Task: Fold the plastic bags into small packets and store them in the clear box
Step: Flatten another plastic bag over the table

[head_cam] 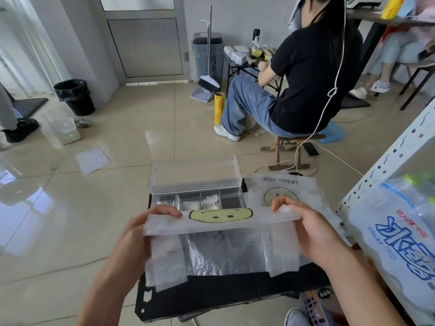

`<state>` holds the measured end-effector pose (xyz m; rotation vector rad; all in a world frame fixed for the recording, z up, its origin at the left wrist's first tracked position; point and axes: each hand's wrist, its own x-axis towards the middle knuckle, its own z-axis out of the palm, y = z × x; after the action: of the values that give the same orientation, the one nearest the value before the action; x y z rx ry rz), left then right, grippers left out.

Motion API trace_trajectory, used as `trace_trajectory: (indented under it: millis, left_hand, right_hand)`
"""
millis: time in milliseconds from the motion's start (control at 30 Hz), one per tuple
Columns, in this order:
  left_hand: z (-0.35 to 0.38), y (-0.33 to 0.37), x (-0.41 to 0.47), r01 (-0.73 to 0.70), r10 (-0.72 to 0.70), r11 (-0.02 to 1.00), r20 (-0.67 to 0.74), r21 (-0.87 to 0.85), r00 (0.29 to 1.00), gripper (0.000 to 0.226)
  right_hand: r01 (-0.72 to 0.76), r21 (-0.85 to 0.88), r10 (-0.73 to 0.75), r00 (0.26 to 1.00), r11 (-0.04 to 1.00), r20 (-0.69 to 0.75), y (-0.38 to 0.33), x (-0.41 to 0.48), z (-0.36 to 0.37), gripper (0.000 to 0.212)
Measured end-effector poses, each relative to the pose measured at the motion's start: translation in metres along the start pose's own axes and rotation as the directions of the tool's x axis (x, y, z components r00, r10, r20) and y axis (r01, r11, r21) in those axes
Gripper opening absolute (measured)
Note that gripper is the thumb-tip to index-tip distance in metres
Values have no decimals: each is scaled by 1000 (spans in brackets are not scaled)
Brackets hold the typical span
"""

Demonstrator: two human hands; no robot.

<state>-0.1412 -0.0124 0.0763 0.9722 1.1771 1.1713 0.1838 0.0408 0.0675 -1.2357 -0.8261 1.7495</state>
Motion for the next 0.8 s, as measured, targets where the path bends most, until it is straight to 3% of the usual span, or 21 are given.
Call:
trace_trajectory:
  millis: [133, 233, 333, 467, 567, 633, 700, 800]
  left_hand:
    - [1, 4, -3, 77, -77, 978, 8, -195, 997, 47]
    - [6, 8, -4, 129, -132, 985, -15, -118, 991, 66]
    - [10, 7, -2, 73, -75, 997, -57, -22, 996, 57]
    - [7, -1, 0, 70, -68, 997, -93, 17, 993, 57]
    - [8, -4, 3, 84, -67, 991, -150, 107, 986, 39]
    - [7, -5, 2, 122, -111, 986, -97, 115, 989, 53]
    - [6, -3, -2, 156, -159, 986, 57, 60, 986, 68]
    - [7, 1, -6, 133, -147, 987, 154, 95, 977, 52]
  right_hand:
    - [-26, 78, 26, 1000, 997, 8, -2, -2, 2, 30]
    - [40, -20, -39, 998, 999, 41, -3, -2, -1, 33]
    - [111, -161, -100, 992, 981, 75, 0, -2, -5, 25]
    - [105, -269, -106, 994, 957, 12, 3, -1, -5, 39]
    - [88, -301, -109, 992, 949, -55, 3, -1, -3, 26]
    - [58, -332, -93, 992, 942, -89, 5, 0, -2, 22]
    - [24, -323, -68, 990, 946, -124, 7, 2, -2, 15]
    - [-36, -235, -4, 986, 971, -164, 6, 3, -1, 12]
